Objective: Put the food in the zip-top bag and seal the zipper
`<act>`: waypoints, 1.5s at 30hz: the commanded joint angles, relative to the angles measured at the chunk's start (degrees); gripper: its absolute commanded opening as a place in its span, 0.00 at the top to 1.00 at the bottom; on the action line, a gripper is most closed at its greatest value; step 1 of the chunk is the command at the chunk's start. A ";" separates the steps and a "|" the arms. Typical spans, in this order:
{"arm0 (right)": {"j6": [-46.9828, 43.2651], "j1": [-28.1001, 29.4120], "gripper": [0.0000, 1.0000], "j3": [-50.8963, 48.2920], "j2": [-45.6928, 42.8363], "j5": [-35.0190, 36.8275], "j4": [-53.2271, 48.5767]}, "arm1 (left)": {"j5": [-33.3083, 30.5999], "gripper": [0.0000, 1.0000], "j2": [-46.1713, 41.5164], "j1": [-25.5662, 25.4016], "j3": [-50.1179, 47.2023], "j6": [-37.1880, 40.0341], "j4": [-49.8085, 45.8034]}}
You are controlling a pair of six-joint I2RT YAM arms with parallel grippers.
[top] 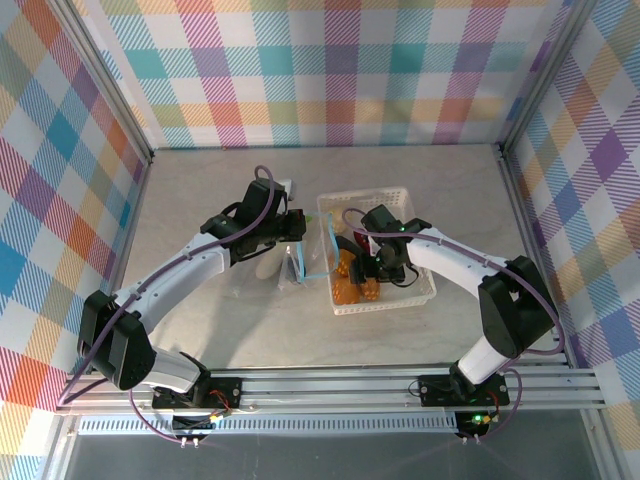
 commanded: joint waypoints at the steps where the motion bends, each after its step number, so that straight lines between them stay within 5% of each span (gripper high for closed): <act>1: 0.07 0.31 0.27 1.42 -1.93 1.14 -2.17 | 0.75 0.99 0.20 0.57 1.84 1.01 -0.32; 45: 0.84 0.02 0.24 -1.73 -2.45 3.44 -1.24 | 0.85 0.99 -0.42 0.91 1.86 1.70 -1.27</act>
